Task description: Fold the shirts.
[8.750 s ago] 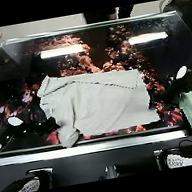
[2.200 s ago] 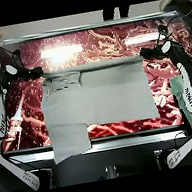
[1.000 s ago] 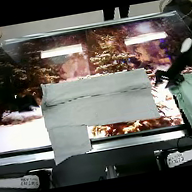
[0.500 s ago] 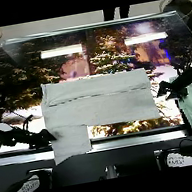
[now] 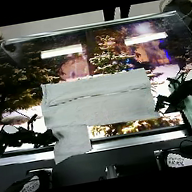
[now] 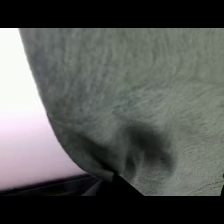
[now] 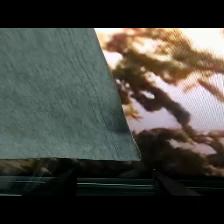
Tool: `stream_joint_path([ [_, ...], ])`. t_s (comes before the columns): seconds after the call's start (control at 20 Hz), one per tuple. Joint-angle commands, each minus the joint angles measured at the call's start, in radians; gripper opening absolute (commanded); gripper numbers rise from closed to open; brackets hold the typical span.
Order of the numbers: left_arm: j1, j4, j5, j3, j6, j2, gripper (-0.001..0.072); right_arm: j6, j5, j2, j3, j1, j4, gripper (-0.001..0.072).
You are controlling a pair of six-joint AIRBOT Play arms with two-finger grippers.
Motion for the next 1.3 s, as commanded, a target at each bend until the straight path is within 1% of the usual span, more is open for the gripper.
stream_joint_path([
  [0.0, -0.009, 0.013, 0.028, -0.003, 0.008, 0.007, 0.0027, -0.010, -0.105, 0.010, -0.079, -0.001, 0.027, 0.0501],
  [0.2, -0.009, 0.012, 0.029, -0.003, 0.013, 0.021, 0.0026, -0.009, -0.164, 0.004, -0.108, 0.000, 0.063, 0.0482],
  [0.3, -0.008, 0.013, 0.029, -0.003, 0.015, 0.026, 0.0026, -0.012, -0.181, -0.015, -0.114, 0.000, 0.103, 0.0335],
  [0.35, -0.008, 0.012, 0.029, -0.002, 0.015, 0.029, 0.0026, -0.026, -0.179, -0.018, -0.114, 0.000, 0.119, 0.0217],
  [0.4, -0.008, 0.013, 0.030, 0.000, 0.016, 0.034, 0.0026, -0.040, -0.177, -0.016, -0.111, 0.000, 0.130, 0.0019],
  [0.5, -0.008, 0.013, 0.019, 0.043, 0.042, 0.057, 0.0024, -0.079, -0.145, -0.002, -0.069, 0.000, 0.130, 0.0025],
  [0.55, -0.006, 0.014, -0.002, 0.101, 0.042, 0.081, 0.0024, -0.099, -0.120, 0.017, -0.026, 0.000, 0.128, 0.0024],
  [0.6, -0.006, 0.014, -0.024, 0.177, 0.042, 0.106, 0.0023, -0.094, -0.106, 0.039, 0.028, 0.000, 0.129, 0.0021],
  [0.7, -0.007, 0.014, -0.041, 0.360, 0.006, 0.132, 0.0020, -0.010, -0.108, 0.063, 0.163, 0.013, 0.130, 0.0020],
  [0.75, -0.007, 0.014, -0.025, 0.444, -0.022, 0.113, 0.0020, -0.008, -0.127, 0.047, 0.232, 0.042, 0.121, 0.0020],
  [0.8, -0.010, 0.013, -0.008, 0.511, -0.023, 0.078, 0.0020, -0.009, -0.161, 0.015, 0.293, 0.080, 0.119, 0.0020],
  [0.85, -0.015, 0.013, 0.004, 0.575, -0.023, 0.020, 0.0020, -0.008, -0.219, -0.035, 0.355, 0.123, 0.112, 0.0021],
  [0.95, -0.023, 0.004, 0.040, 0.686, -0.024, -0.126, 0.0021, 0.059, -0.288, -0.165, 0.489, 0.175, 0.061, 0.0021],
  [1.1, -0.023, -0.074, 0.056, 0.874, -0.023, -0.376, 0.0022, 0.088, -0.271, -0.369, 0.693, 0.181, 0.061, 0.0021],
  [1.25, -0.024, -0.175, 0.055, 1.073, -0.031, -0.583, 0.0021, 0.098, -0.279, -0.488, 0.821, 0.181, 0.055, 0.0021],
])
